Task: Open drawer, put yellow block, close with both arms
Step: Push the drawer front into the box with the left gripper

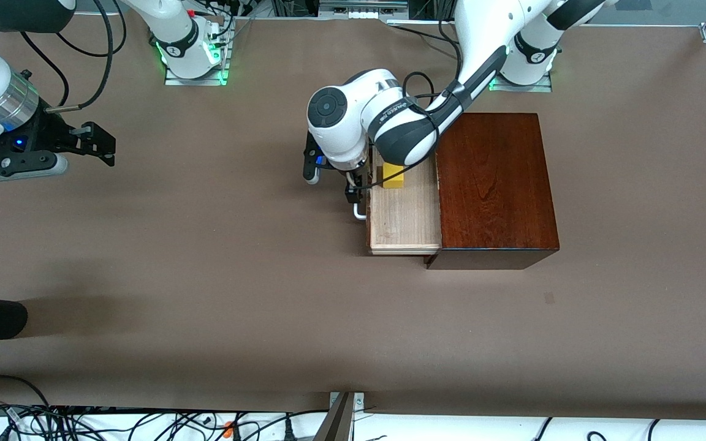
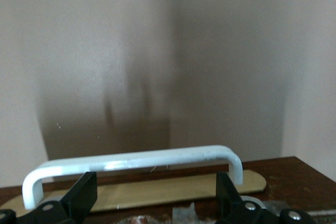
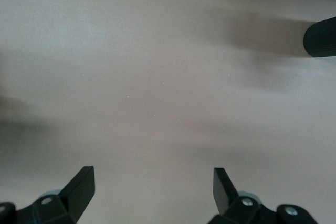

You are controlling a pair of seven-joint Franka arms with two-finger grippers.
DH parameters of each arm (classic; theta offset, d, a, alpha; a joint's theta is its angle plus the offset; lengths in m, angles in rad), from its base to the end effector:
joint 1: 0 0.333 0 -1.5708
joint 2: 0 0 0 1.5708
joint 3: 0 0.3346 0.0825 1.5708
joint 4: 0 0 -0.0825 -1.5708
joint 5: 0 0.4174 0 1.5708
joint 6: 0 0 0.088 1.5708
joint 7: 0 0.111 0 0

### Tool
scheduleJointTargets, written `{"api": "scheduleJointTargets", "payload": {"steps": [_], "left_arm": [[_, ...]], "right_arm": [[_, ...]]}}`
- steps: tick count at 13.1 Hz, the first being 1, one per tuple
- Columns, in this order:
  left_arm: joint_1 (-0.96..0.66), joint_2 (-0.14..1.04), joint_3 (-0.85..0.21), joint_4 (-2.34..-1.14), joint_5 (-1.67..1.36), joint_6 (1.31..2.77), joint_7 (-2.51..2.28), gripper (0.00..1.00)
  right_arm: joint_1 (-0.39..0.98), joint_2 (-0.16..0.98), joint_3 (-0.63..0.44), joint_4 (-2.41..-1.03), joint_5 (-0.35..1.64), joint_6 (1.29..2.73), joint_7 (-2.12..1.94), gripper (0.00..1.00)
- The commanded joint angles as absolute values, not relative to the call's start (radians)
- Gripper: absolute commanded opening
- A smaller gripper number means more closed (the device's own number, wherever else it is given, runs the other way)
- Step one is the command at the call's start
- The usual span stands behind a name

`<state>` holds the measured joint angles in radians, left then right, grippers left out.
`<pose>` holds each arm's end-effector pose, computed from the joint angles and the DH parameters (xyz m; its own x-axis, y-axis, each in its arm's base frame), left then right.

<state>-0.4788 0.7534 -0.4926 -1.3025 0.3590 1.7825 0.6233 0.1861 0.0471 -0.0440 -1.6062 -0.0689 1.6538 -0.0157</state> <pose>0.5177 -0.5522 0.3112 -0.0566 -0.9869 -0.1508 -0.9933 0.0404 0.1080 0.6038 0.0798 0.6005 0.9867 0.1628 -0.0008 0.1624 -0.9842 0.0707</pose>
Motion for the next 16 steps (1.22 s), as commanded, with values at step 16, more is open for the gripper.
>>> {"api": "scheduleJointTargets", "payload": {"steps": [16], "left_arm": [[-0.256, 0.548, -0.489, -1.618, 0.391, 1.729, 0.637, 1.00]], "right_arm": [[0.193, 0.060, -0.032, -1.578, -0.061, 1.632, -0.002, 1.00]]}}
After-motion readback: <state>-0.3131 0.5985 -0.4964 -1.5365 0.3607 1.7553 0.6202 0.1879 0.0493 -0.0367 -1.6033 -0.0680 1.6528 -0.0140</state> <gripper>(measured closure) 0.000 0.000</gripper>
